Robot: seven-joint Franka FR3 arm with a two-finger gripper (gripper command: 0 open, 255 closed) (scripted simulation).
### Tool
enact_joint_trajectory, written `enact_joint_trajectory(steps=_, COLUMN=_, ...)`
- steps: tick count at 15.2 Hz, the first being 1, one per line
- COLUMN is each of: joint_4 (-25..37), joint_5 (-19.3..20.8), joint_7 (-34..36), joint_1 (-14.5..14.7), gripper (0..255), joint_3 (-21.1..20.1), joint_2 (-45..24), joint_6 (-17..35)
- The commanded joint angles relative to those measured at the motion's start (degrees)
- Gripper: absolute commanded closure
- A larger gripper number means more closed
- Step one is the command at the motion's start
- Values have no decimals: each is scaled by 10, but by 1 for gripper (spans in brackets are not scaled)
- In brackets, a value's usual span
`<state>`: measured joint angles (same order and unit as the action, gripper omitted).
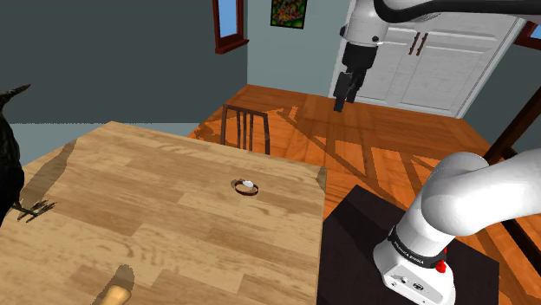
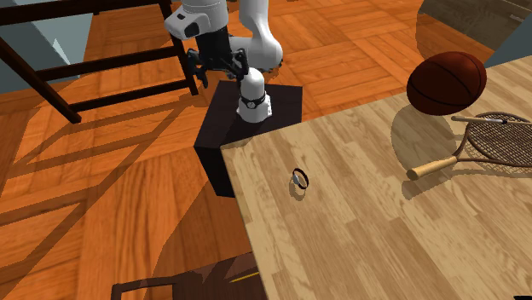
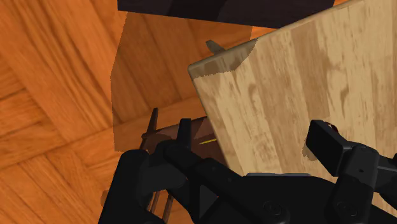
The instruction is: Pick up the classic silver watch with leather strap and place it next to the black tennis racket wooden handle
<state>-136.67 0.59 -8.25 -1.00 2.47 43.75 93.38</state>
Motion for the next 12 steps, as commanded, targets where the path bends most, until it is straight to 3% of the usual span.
enact_joint_trajectory(steps=1, joint_4=0, joint_5=0, joint_7=0, joint_1=0, gripper=0, joint_3=0, joint_2=0, joint_6=0)
enact_joint_trajectory(steps=12, joint_4=-24, joint_5=-61, joint_7=53, joint_1=54, gripper=0, joint_3=-72, joint_2=-143, joint_6=145)
